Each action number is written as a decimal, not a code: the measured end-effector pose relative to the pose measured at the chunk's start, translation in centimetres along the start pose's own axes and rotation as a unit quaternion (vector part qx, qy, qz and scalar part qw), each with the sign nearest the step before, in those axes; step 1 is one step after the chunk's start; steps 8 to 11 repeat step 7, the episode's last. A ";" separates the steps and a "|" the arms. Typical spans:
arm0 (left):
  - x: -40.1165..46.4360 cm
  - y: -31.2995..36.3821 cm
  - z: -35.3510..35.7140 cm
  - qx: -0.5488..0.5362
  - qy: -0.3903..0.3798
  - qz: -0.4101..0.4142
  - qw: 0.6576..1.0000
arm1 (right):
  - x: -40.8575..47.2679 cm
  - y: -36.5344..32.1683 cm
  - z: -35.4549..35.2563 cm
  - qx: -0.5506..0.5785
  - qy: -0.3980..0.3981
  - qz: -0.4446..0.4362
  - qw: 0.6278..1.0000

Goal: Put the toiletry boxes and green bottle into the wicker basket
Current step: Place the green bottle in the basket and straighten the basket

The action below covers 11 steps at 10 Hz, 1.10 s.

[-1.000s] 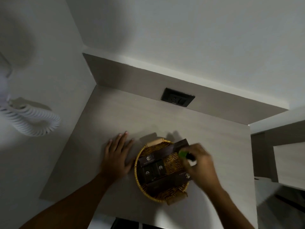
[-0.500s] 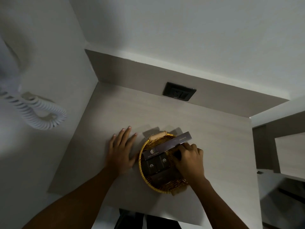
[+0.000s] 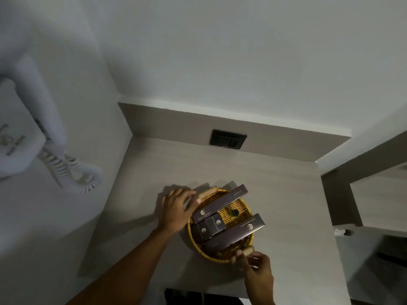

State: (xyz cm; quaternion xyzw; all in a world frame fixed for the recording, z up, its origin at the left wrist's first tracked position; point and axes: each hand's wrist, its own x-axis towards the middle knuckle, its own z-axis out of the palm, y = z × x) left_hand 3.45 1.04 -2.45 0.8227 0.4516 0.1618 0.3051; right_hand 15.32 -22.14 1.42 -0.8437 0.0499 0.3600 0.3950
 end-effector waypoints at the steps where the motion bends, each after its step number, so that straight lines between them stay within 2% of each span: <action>1: 0.1 1.2 0.0 -0.041 0.000 -0.012 0.999 | 0.2 -0.6 0.0 -0.011 0.017 -0.041 0.999; 3: -1.7 1.9 -0.3 -0.031 -0.003 -0.068 0.997 | 2.7 -2.8 -2.0 -0.028 0.044 -0.144 0.988; 5: -4.9 2.4 0.3 -0.008 -0.017 -0.095 0.995 | 6.3 -6.3 -3.2 -0.111 0.018 -0.228 0.967; 7: -5.6 3.0 -0.9 0.020 -0.011 -0.065 0.998 | 7.2 -8.0 -3.7 -0.172 0.003 -0.234 0.957; 11: -5.6 3.0 -0.9 0.020 -0.011 -0.065 0.998 | 7.2 -8.0 -3.7 -0.172 0.003 -0.234 0.957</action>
